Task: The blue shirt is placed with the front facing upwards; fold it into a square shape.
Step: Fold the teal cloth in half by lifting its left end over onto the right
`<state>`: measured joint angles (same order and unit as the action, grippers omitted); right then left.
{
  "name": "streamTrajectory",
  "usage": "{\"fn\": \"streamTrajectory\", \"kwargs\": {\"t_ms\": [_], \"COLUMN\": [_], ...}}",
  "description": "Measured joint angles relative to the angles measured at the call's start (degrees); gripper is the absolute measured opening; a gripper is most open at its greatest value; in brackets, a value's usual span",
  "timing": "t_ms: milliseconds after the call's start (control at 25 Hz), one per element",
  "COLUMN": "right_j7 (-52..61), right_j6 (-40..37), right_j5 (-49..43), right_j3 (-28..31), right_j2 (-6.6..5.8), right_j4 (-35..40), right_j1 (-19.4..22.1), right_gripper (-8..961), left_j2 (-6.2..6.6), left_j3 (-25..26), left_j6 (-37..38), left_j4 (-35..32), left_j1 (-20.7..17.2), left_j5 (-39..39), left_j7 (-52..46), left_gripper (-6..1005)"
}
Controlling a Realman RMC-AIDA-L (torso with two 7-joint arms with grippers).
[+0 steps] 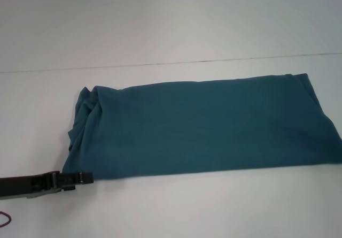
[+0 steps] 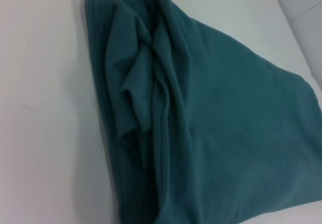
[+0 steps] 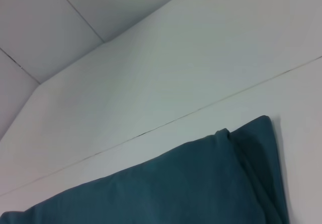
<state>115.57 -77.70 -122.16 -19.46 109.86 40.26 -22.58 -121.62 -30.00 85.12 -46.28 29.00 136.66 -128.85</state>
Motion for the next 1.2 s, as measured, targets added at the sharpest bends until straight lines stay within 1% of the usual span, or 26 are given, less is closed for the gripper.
{"fn": "streamTrajectory", "kwargs": {"t_ms": [400, 920, 1200], "right_j7": [0.01, 0.0, 0.0], "right_j6": [0.33, 0.21, 0.13], "right_j5": [0.0, -0.01, -0.01], "right_j3": [0.13, 0.78, 0.98], "right_j2": [-0.09, -0.09, -0.14], "right_j4": [0.0, 0.0, -0.01], "right_j1": [0.0, -0.08, 0.12], "right_gripper": [931, 930, 930], "left_j2": [0.3, 0.53, 1.22], "left_j3": [-0.67, -5.35, -5.12], "left_j6": [-3.01, -8.55, -9.36], "left_j4": [2.65, 3.61, 3.51], "left_j1": [1.16, 3.71, 4.38], "left_j5": [1.48, 2.46, 2.92], "left_j7": [-1.35, -5.02, -5.43], "left_gripper": [698, 697, 696]}}
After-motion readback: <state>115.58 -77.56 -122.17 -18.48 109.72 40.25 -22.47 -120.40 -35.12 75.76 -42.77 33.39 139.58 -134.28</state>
